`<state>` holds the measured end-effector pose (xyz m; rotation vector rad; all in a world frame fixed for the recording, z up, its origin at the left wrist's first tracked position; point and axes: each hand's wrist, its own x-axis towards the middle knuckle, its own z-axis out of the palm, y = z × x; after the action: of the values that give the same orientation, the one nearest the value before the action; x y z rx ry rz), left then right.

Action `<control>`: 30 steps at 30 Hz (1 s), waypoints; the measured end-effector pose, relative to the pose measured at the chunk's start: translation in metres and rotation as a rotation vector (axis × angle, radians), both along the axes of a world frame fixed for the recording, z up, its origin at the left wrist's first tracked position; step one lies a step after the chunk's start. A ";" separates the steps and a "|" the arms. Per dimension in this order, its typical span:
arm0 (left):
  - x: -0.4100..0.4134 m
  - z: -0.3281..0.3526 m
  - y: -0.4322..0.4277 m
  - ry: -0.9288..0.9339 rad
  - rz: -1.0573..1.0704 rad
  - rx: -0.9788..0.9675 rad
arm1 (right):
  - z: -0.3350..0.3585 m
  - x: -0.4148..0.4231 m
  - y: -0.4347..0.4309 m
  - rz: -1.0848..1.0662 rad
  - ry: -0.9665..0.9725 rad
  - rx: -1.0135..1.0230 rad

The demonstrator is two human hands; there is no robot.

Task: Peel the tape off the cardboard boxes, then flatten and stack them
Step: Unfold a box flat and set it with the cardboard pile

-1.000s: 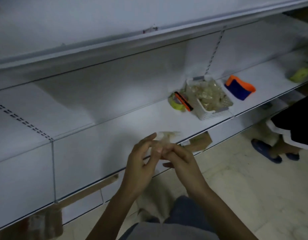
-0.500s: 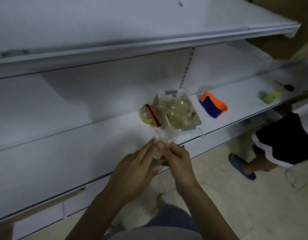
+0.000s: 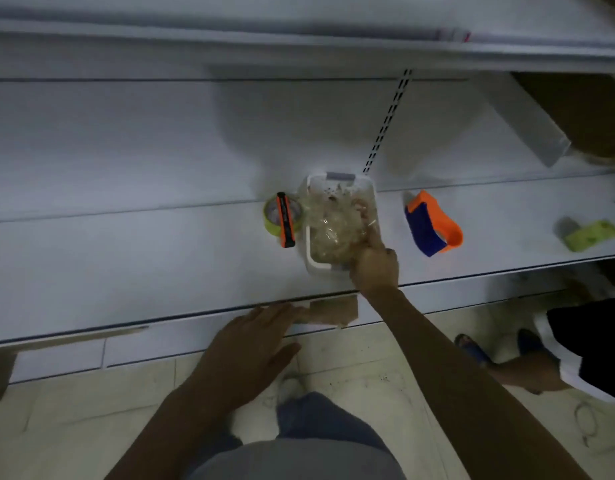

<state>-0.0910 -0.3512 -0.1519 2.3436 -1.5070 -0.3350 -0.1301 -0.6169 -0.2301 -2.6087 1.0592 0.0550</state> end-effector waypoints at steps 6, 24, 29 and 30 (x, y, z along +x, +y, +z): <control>-0.019 -0.028 0.011 0.016 0.039 0.162 | -0.021 -0.001 -0.009 -0.060 0.086 0.201; -0.015 -0.027 0.004 -0.024 0.234 -0.073 | -0.004 -0.026 0.048 -0.148 -0.628 0.046; 0.003 -0.019 0.021 -0.212 0.376 -0.111 | 0.042 -0.007 0.105 0.295 -0.625 0.022; 0.011 -0.017 0.028 -0.277 0.396 -0.114 | 0.054 -0.001 0.121 0.430 -0.644 0.015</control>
<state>-0.0799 -0.3229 -0.1693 2.5974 -1.0908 0.1755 -0.1310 -0.4956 -0.1757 -2.5046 0.2727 -0.6271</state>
